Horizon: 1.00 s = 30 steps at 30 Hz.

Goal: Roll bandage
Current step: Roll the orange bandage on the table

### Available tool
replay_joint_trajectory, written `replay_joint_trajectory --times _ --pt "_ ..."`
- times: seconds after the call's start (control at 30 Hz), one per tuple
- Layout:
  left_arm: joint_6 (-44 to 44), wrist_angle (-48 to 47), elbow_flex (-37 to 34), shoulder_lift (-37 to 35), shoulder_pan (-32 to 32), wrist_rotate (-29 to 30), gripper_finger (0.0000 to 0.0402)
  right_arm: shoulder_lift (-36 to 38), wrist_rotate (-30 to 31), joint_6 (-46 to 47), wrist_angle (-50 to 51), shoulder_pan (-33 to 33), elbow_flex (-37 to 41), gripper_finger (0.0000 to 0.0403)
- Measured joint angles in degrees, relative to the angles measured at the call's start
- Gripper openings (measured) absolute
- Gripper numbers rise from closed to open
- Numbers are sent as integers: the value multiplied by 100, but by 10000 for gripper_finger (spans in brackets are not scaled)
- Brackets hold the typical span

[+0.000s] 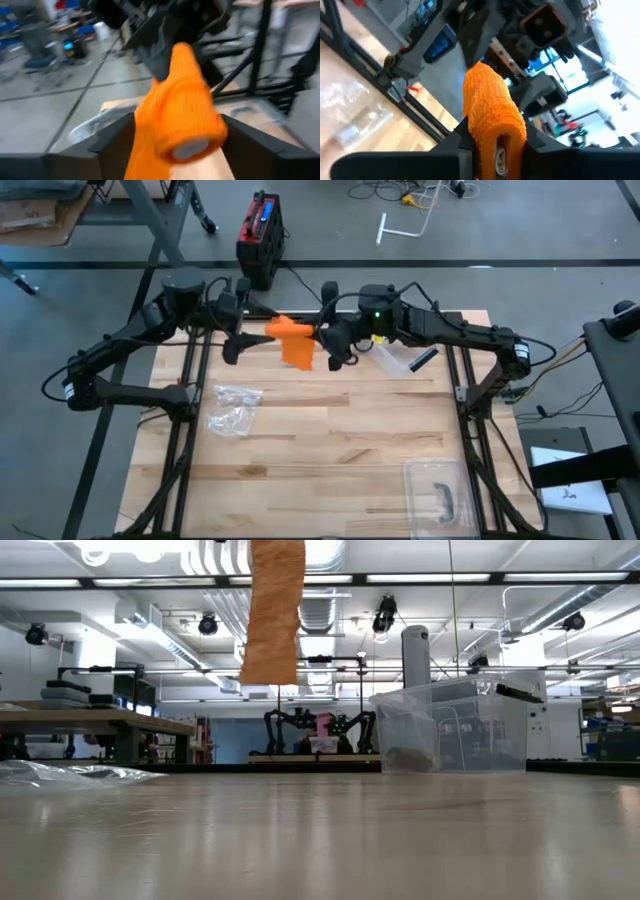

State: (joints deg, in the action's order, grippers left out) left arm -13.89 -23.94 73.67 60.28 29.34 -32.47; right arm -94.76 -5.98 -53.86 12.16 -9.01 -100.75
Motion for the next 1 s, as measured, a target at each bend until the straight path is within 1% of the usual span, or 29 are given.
replay_joint_trajectory --times 0.17,0.3,0.43,0.57,0.77,0.87,0.93,1.0 --pt "483 394 0 144 2 -873 301 -9 504 -585 29 142 0 63" --pt "866 491 48 325 5 -872 310 -16 982 -1049 -52 286 0 64" --pt "1207 486 55 502 13 -640 300 -17 1375 -1412 -43 415 0 57" --pt "1308 516 55 571 22 -655 276 -24 1625 -1561 -48 467 4 65" --pt "1223 497 55 542 22 -651 224 -24 1639 -1519 -55 469 4 66" --pt "1028 453 55 523 21 -651 187 -24 1619 -1379 -52 473 4 67" --pt "879 448 55 515 20 -649 158 -24 1597 -1130 -51 470 4 80" --pt "683 447 55 515 20 -649 128 -24 1512 -727 -29 463 4 102"
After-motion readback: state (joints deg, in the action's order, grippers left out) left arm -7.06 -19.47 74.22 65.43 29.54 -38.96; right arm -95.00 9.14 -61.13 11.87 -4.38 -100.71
